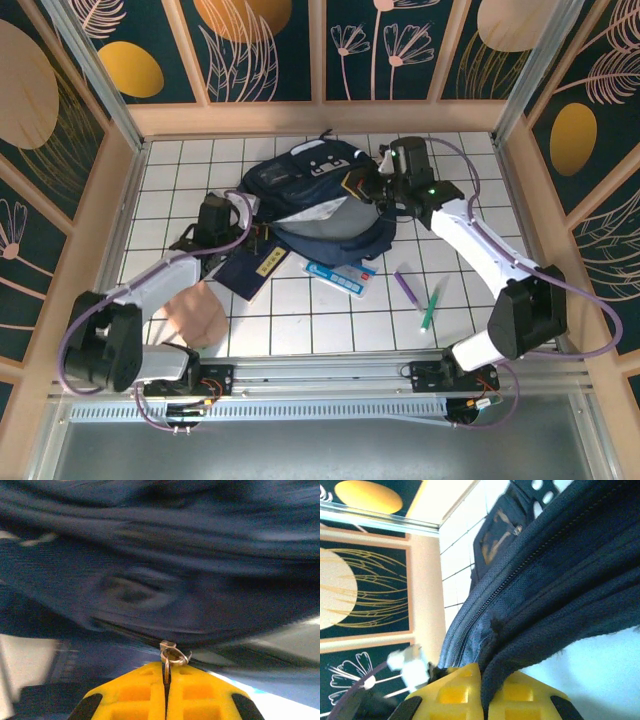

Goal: Pack books, pencil case, and school supplies into a backpack

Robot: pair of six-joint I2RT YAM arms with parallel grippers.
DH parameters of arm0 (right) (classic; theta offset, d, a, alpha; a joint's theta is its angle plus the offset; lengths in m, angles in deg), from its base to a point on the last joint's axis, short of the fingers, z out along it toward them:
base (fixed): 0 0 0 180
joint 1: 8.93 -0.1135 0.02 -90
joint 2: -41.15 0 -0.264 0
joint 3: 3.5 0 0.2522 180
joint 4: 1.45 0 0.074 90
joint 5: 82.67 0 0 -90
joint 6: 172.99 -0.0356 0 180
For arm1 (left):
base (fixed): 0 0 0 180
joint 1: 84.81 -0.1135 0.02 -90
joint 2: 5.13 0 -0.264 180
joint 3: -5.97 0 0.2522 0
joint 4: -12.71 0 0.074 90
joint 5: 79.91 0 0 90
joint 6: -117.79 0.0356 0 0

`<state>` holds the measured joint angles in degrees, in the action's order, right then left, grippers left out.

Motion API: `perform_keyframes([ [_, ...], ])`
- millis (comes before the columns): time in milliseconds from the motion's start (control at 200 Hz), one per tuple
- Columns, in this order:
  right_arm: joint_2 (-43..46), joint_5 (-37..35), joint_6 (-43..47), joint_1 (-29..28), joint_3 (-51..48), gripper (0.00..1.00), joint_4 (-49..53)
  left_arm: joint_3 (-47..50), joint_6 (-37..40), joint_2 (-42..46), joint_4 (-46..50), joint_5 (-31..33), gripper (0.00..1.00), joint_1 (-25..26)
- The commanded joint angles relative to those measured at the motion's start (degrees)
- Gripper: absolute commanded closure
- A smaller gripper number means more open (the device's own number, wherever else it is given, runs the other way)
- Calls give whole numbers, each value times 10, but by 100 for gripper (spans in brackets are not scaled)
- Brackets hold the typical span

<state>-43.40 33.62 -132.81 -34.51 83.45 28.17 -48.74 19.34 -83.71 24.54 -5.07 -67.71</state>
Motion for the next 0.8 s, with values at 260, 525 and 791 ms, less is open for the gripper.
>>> perform_keyframes([
  [260,74,-42,-17,-39,-99,100,-182,-89,108,-39,5,-116,46,-70],
  [525,31,-85,-65,-69,-133,100,-247,-62,290,104,23,-173,16,39],
  [791,23,-66,-113,-76,-117,100,-265,-90,386,30,-2,-37,1,130],
])
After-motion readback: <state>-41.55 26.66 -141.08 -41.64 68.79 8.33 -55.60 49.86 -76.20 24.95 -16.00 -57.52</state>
